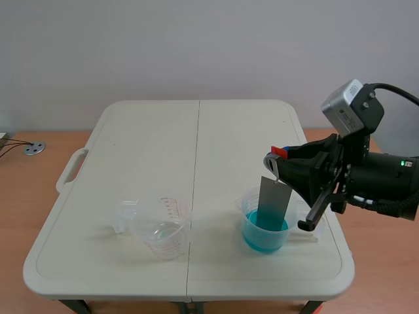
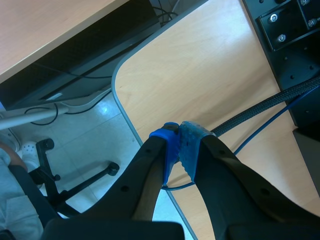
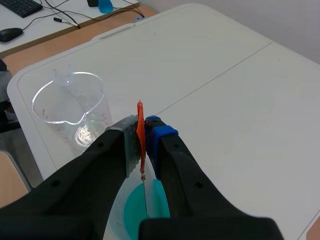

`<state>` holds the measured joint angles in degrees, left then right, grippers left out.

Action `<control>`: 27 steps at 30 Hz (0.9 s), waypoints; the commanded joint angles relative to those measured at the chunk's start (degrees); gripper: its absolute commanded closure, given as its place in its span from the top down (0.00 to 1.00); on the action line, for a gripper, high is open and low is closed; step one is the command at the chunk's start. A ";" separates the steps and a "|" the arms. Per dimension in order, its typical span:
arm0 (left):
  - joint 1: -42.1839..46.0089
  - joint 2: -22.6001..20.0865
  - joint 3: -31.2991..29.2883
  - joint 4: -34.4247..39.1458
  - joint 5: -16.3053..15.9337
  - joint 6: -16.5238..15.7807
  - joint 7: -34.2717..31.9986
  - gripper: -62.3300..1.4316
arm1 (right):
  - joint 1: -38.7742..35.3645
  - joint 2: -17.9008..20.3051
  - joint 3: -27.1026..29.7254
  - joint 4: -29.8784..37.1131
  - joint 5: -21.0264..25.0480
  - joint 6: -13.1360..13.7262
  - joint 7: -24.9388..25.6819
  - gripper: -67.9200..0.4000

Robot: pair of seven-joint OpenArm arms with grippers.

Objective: Hold the metal plate by the orange handle, dip it into the blue solution, take it out and point at it, then put the plate back in the beaker on the left.
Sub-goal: 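Hold the plate still in the solution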

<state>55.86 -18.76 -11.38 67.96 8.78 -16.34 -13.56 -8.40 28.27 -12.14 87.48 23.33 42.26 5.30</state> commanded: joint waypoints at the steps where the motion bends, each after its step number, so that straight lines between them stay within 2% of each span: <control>1: 0.44 -0.28 -0.11 0.61 -0.15 0.07 -0.33 0.05 | 0.81 0.61 0.28 0.79 -0.22 0.46 -0.22 0.02; 27: 0.44 -0.28 -0.11 0.61 -0.15 0.07 -0.35 0.05 | 0.81 0.76 0.52 0.79 0.66 0.46 -0.20 0.02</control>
<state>55.86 -18.76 -11.38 67.96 8.78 -16.34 -13.56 -8.40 28.27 -12.14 87.48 23.42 42.26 5.30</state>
